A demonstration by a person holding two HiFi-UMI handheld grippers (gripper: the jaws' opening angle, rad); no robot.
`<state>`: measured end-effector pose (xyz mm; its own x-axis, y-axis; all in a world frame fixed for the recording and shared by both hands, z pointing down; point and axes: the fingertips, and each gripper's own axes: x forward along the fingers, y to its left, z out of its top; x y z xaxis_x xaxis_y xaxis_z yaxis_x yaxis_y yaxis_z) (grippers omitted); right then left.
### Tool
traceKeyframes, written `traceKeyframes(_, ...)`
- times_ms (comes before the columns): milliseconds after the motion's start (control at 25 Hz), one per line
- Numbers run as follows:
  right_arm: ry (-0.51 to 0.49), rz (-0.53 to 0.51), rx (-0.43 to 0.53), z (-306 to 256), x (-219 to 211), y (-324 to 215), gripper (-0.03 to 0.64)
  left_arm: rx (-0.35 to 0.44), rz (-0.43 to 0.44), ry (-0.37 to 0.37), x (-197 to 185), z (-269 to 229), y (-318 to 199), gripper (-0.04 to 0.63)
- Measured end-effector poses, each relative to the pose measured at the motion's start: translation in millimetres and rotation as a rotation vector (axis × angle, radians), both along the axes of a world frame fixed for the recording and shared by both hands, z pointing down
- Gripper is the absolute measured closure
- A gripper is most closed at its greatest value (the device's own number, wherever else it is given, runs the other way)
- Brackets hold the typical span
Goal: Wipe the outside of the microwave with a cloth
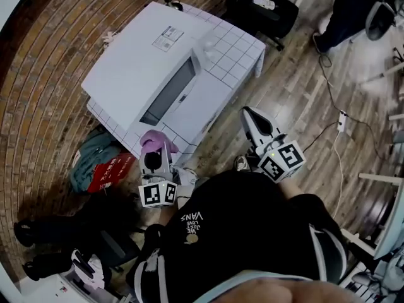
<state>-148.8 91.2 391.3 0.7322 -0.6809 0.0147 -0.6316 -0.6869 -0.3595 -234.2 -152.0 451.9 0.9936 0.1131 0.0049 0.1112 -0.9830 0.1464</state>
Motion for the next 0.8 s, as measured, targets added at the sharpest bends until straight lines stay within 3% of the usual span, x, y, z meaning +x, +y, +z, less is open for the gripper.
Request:
traceKeyframes(200,0.021,-0.008,0.000,-1,25,74,0.617,0.025,0.027,0.035,35,-9,86,0.465)
traceKeyframes(400,0.028,0.024,0.021,-3,44,129,0.617,0.050,0.108,0.051,66,-23,153,0.465)
traceKeyframes(800,0.024,0.049,0.027,13,116,172,0.617,0.053,0.186,0.060,156,-22,215,0.465)
